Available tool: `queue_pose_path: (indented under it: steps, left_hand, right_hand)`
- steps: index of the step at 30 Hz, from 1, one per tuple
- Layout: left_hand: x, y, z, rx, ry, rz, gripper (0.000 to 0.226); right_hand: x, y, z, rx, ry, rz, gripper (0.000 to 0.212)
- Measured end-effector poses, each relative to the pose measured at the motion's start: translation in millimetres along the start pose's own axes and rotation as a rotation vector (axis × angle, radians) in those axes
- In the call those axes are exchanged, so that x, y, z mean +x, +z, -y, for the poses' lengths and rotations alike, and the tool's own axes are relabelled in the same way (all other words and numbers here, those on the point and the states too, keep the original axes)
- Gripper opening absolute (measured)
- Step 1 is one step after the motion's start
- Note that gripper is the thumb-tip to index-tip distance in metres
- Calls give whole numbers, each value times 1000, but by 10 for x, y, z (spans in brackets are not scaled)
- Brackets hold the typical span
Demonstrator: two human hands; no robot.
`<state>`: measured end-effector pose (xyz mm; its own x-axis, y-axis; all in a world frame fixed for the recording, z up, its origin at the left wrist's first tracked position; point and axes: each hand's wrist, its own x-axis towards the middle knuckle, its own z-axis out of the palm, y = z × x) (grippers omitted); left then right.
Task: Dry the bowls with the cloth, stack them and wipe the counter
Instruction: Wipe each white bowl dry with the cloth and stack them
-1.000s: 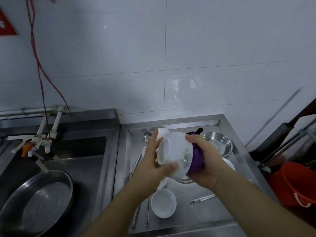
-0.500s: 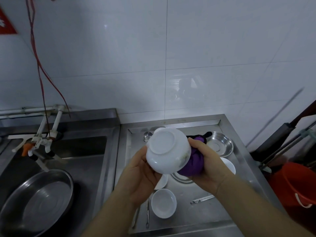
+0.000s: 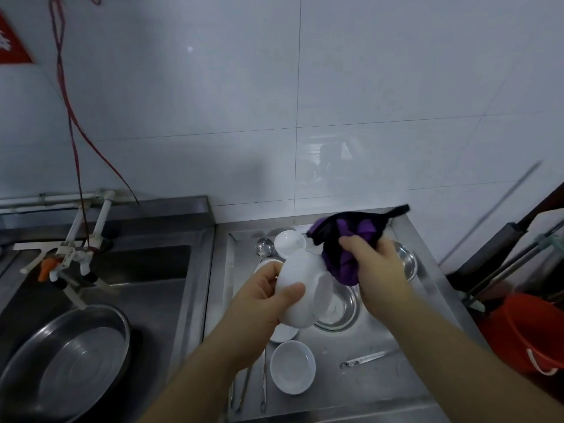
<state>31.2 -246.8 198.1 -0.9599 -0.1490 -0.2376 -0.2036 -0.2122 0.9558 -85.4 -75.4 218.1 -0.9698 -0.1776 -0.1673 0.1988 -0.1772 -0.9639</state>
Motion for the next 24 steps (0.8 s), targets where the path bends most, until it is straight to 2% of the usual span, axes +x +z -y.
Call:
queue_pose_path:
  steps: [3,5,6,8,10,12,15,18,20,24]
  left_hand:
    - [-13,-7,-39,53,17,36,38]
    - [-13,-35,-42,67,3,52,44]
    - [-15,-40,-37,66,-3,69,46]
    - [-32,-15,-30,44,9,92,44]
    - [-48,17,-16,58,53,78,39]
    - [-69,28,-2,50,73,80,31]
    - [-95,14,12,-31,63,125,38]
    - [-127,24,-53,-63,61,124,32]
    - [-142,11,-77,-84,93,91,30]
    - [-128,18,-102,-163,154,42,28]
  right_hand:
    - [-100,77,91,-321,-95,161,8]
    - [-172,88,139,-517,-191,228,17]
    - [-215,86,159,-605,-280,279,26]
    - [-292,109,201,-746,-578,453,39]
    - [-368,166,224,-878,-908,620,38]
    - [-359,200,244,-926,-1034,652,36]
    - [-274,205,269,-858,-909,551,36]
    - [-161,200,288,-605,-526,298,26]
    - [-57,184,266,-362,-262,209,25]
    - [86,205,213,-136,-49,119,40]
